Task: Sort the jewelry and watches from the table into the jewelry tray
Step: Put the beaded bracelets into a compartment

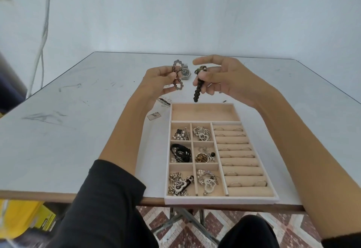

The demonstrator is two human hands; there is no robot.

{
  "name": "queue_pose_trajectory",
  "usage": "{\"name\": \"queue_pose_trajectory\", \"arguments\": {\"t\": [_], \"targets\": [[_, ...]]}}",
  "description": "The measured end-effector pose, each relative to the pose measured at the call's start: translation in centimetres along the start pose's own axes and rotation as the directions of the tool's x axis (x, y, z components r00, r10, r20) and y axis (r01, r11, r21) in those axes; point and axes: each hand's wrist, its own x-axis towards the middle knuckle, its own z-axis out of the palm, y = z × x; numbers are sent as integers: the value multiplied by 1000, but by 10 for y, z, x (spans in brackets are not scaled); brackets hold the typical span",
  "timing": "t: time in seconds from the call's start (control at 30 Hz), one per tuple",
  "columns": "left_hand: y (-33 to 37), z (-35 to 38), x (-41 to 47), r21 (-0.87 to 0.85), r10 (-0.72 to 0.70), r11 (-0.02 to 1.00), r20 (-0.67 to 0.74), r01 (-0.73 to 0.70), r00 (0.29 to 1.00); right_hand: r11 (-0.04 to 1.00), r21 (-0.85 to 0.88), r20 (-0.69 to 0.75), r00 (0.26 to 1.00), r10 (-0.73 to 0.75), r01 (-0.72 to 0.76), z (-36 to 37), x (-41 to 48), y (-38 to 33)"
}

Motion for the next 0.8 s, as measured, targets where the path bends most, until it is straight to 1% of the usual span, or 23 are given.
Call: {"name": "queue_pose_trajectory", "arguments": {"t": [0.07,0.13,0.23,0.33,0.47,0.6,0.8], "targets": [[0,0,-1,-2,2,1000,-13,-2,1000,994,-109,129,992,13,2,7,-15,-10],[0,0,-1,-9,-1,1000,-27,1,1000,980,-200,245,968,45,5,14,-29,-16],[0,0,-1,-8,1,1000,-36,-1,999,953,-302,338,936,101,6,22,-44,-16],[0,-1,-1,12,7,1000,-36,-6,999,932,-361,355,926,130,7,25,-52,-14],[-1,-1,-1,41,0,999,-43,2,999,936,-353,359,923,140,-4,26,-55,-12],[-2,-1,-1,51,-8,999,-44,10,999,924,-381,398,894,207,-44,26,-56,-8],[-2,-2,-2,83,-21,996,-46,24,999,891,-452,385,892,235,-40,24,-57,-9]]}}
